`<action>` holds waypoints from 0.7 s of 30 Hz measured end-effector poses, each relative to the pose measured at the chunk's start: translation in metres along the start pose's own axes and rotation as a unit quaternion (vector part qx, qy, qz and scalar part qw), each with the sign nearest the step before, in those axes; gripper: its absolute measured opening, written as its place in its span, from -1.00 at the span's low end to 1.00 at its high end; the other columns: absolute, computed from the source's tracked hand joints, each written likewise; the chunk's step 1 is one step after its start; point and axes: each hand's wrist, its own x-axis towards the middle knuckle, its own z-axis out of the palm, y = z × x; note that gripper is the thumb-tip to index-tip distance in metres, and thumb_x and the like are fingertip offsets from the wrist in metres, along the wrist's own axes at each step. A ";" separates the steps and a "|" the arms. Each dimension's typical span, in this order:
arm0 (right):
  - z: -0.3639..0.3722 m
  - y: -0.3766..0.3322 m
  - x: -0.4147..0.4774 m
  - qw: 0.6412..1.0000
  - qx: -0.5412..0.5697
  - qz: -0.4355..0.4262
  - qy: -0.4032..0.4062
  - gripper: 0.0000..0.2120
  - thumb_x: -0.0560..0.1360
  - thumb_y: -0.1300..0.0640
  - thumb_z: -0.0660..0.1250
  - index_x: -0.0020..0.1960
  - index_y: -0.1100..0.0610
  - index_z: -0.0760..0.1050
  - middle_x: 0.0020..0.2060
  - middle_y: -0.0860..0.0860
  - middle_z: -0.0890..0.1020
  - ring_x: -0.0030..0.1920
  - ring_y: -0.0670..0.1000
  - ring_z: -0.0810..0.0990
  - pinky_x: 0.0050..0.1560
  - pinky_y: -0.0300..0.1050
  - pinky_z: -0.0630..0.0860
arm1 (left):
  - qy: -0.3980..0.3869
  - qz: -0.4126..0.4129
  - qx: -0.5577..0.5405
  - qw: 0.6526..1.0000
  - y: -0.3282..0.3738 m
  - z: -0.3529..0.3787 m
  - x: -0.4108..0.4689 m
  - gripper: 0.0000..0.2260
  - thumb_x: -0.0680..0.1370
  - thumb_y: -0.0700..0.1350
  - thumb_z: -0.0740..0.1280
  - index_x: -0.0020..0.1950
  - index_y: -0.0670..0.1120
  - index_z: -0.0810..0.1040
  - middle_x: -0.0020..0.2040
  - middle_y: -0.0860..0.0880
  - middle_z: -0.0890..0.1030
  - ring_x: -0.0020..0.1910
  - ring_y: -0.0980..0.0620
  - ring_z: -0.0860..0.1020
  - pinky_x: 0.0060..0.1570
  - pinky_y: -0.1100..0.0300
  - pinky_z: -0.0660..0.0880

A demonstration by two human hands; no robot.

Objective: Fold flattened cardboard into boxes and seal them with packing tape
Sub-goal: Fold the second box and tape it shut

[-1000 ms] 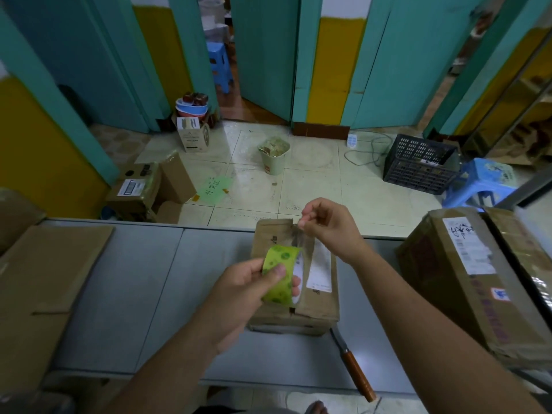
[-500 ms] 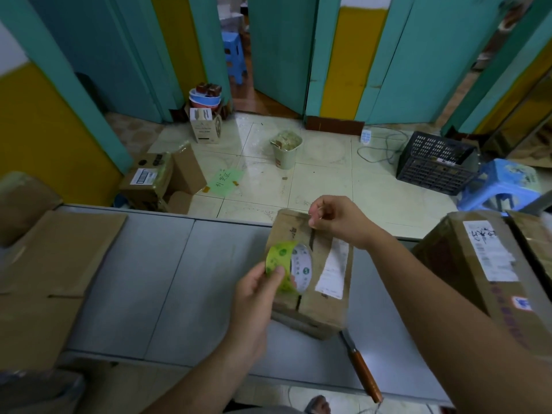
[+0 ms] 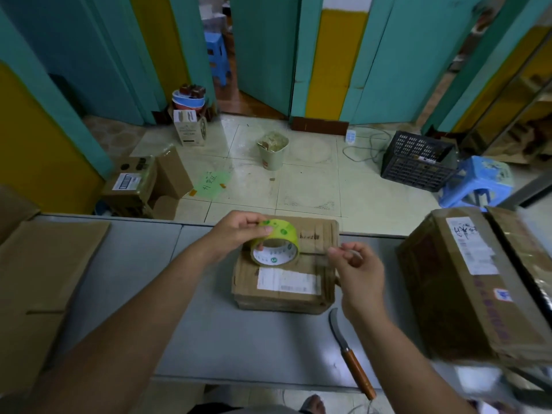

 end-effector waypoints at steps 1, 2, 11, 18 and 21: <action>-0.001 0.000 -0.004 1.000 0.014 0.005 0.019 -0.82 0.52 0.35 0.49 0.04 0.22 0.53 -0.20 0.18 0.65 -0.15 0.12 0.63 0.03 0.14 0.59 | -0.021 -0.003 0.003 1.000 0.001 -0.002 0.001 -0.76 0.50 0.06 0.53 0.05 -0.06 0.74 -0.07 -0.06 0.74 -0.10 -0.10 0.67 0.09 0.09 0.58; -0.002 0.000 -0.006 0.999 0.027 0.011 0.035 -0.82 0.52 0.34 0.49 0.03 0.19 0.53 -0.18 0.18 0.68 -0.12 0.12 0.65 0.07 0.17 0.60 | -0.036 -0.004 0.005 0.999 0.001 -0.003 0.002 -0.73 0.47 0.10 0.54 0.04 -0.05 0.74 -0.04 -0.08 0.74 -0.05 -0.12 0.68 0.13 0.06 0.58; -0.017 -0.021 0.005 0.995 -0.025 -0.095 0.021 -0.79 0.50 0.37 0.51 -0.06 0.14 0.53 -0.28 -0.02 0.71 -0.19 -0.06 0.68 -0.04 -0.18 0.63 | -0.061 0.085 0.042 0.994 0.014 -0.005 -0.008 -0.88 0.52 -0.11 0.53 0.01 -0.10 0.70 -0.12 0.06 0.74 -0.11 0.16 0.70 -0.14 0.37 0.56; -0.018 -0.036 0.000 0.994 -0.027 -0.109 -0.015 -0.80 0.50 0.35 0.52 -0.04 0.14 0.54 -0.21 0.07 0.73 -0.11 0.03 0.72 0.05 -0.10 0.67 | -0.071 0.119 0.072 0.988 0.028 -0.011 -0.019 -0.96 0.52 -0.08 0.55 -0.07 0.00 0.73 -0.16 0.07 0.73 -0.14 0.19 0.68 -0.16 0.38 0.53; -0.016 -0.037 -0.004 0.994 -0.021 -0.105 -0.032 -0.81 0.51 0.37 0.50 -0.03 0.16 0.54 -0.22 0.06 0.73 -0.12 0.00 0.71 0.01 -0.16 0.66 | -0.078 0.114 0.067 0.988 0.027 -0.011 -0.024 -0.93 0.52 -0.05 0.58 -0.12 0.01 0.73 -0.21 0.06 0.69 -0.20 0.15 0.65 -0.22 0.37 0.50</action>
